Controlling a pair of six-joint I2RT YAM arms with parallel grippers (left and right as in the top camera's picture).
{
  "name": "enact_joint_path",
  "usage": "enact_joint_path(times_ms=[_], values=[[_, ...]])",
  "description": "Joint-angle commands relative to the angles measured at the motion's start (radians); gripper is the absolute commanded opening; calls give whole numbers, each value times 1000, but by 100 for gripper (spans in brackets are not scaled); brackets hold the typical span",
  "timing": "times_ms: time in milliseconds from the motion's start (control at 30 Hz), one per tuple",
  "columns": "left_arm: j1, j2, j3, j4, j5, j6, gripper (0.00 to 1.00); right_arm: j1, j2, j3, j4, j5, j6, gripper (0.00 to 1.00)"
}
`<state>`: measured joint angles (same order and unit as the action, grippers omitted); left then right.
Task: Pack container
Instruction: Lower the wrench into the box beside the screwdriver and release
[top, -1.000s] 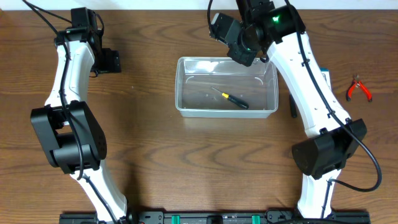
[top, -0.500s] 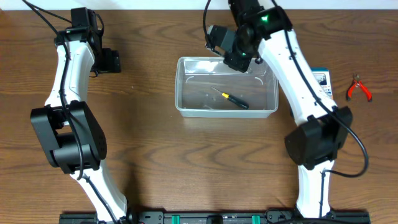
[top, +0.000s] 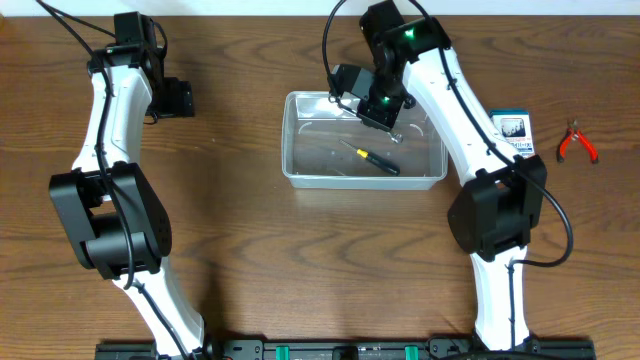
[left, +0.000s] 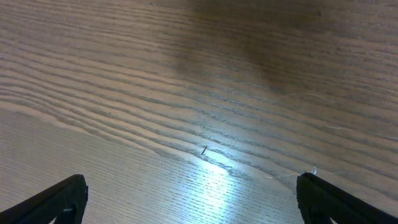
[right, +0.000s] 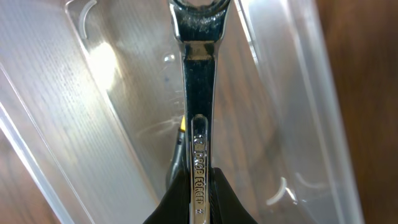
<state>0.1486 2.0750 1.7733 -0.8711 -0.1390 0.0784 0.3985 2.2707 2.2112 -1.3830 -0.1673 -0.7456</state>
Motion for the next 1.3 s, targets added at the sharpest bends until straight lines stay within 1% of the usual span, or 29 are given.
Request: enact_joint_path(times_ms=[0,300,567,867,967,1000,1067,1100,1233,1267], values=[[1,18,-4,-3,-15,-2,99,2,38,-1,-10,-35,-12,1],[1,18,-4,-3,-15,-2,98,2,93,-2,-22,-35,-12,1],[1,18,-4,-3,-15,-2,98,1,105,-8,-23,-29,-23,1],[1,18,-4,-3,-15,-2,98,2,105,-110,2,-24,-37,1],[1,18,-4,-3,-15,-2,98,1,105,-120,3,-24,-37,1],[1,18,-4,-3,-15,-2,98,2,105,-120,4,-24,-37,3],[1,18,-4,-3,-15,-2,98,2,105,-120,7,-24,-36,12],[1,18,-4,-3,-15,-2,98,2,105,-120,7,-24,-36,14],[1,18,-4,-3,-15,-2,98,1,105,-120,15,-24,-34,24],[1,18,-4,-3,-15,-2,98,1,105,-120,18,-24,-34,25]])
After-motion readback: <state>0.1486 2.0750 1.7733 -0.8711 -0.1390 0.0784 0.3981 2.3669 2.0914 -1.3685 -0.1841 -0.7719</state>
